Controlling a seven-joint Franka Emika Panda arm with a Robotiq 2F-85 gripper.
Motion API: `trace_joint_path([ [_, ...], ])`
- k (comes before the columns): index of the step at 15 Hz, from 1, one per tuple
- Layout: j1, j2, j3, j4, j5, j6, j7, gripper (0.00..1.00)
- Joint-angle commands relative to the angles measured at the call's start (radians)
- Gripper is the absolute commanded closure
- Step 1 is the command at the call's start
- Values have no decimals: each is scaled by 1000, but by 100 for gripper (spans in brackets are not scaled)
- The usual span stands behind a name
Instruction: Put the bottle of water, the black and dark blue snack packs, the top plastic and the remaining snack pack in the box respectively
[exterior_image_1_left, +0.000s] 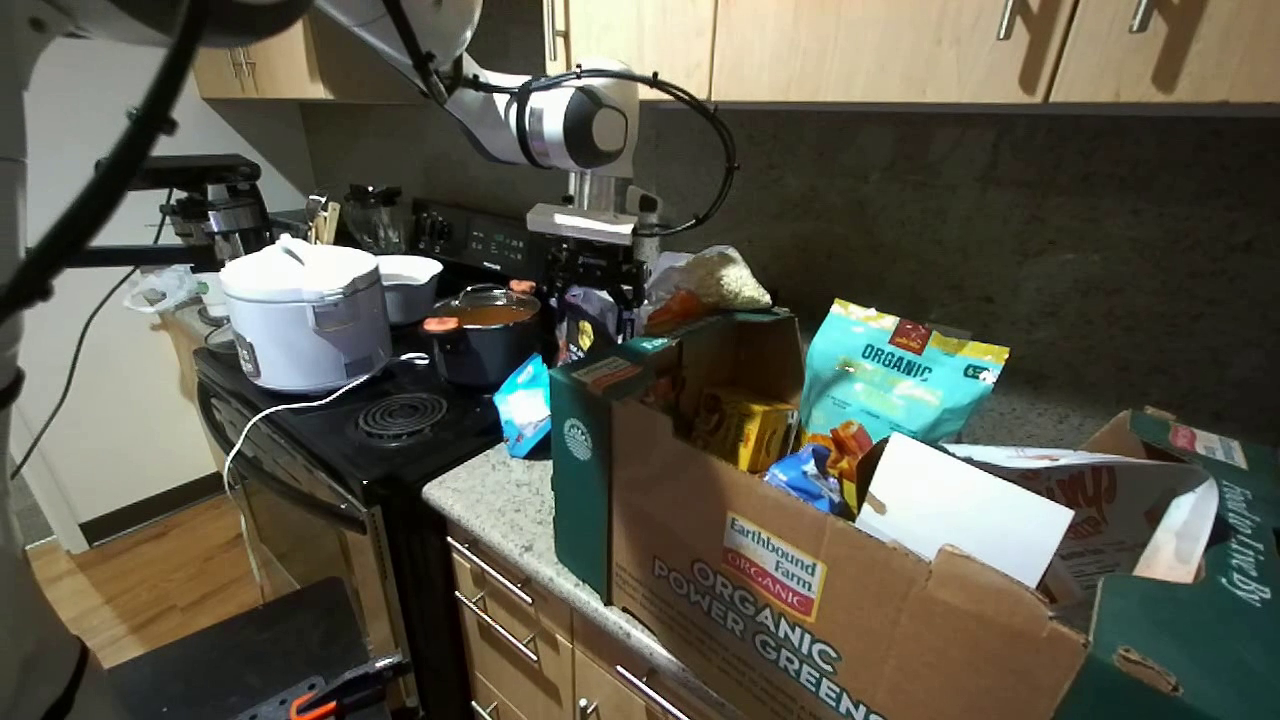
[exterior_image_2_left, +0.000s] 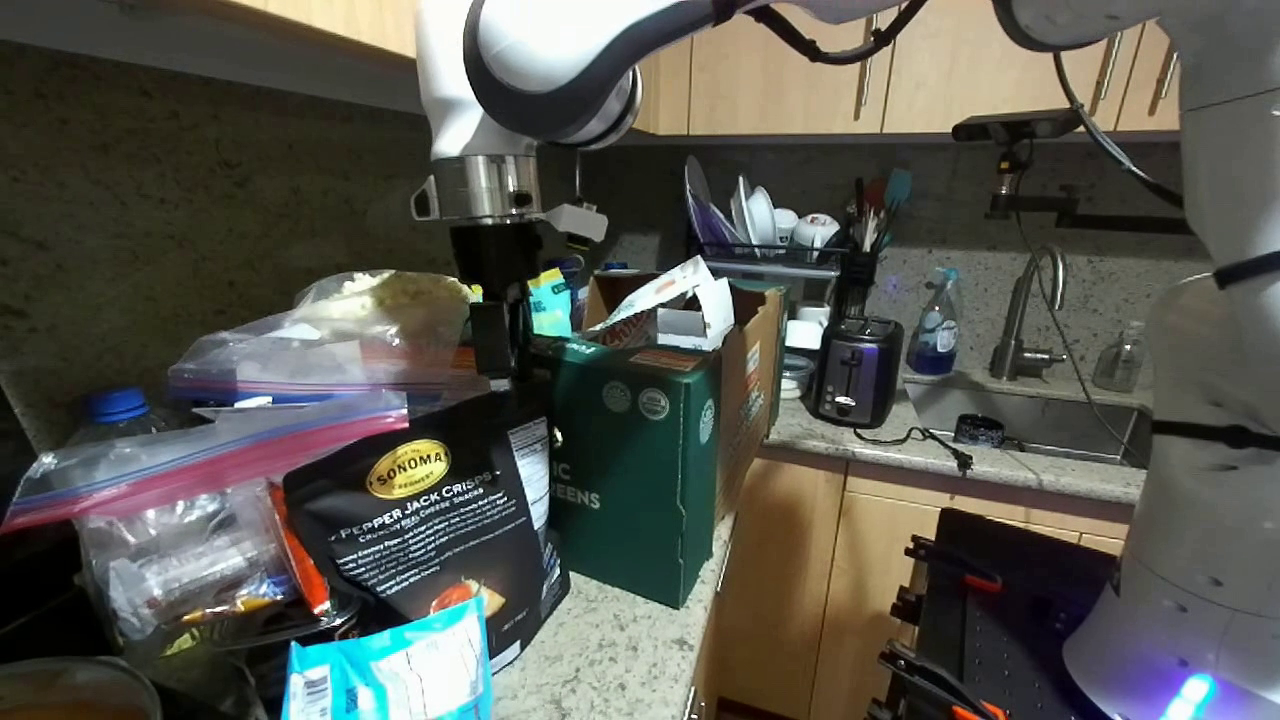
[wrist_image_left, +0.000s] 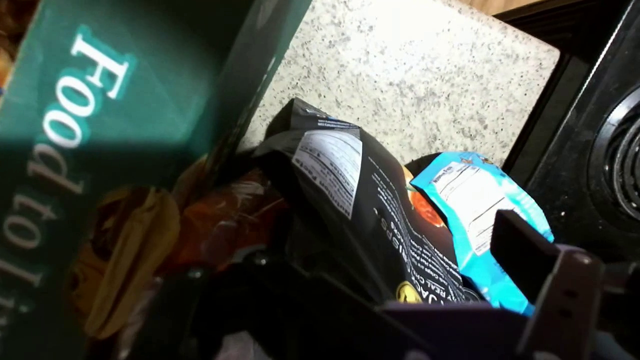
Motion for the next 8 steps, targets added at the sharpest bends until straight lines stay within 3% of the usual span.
trace_joint_path([
  [1,-10,19,1,16,8,6,0,0],
  [6,-16,29,0,15,10,-2,0,0],
  [7,-16,31,1,14,10,-4,0,6],
  [8,-16,33,0,11,9,-5,0,26],
])
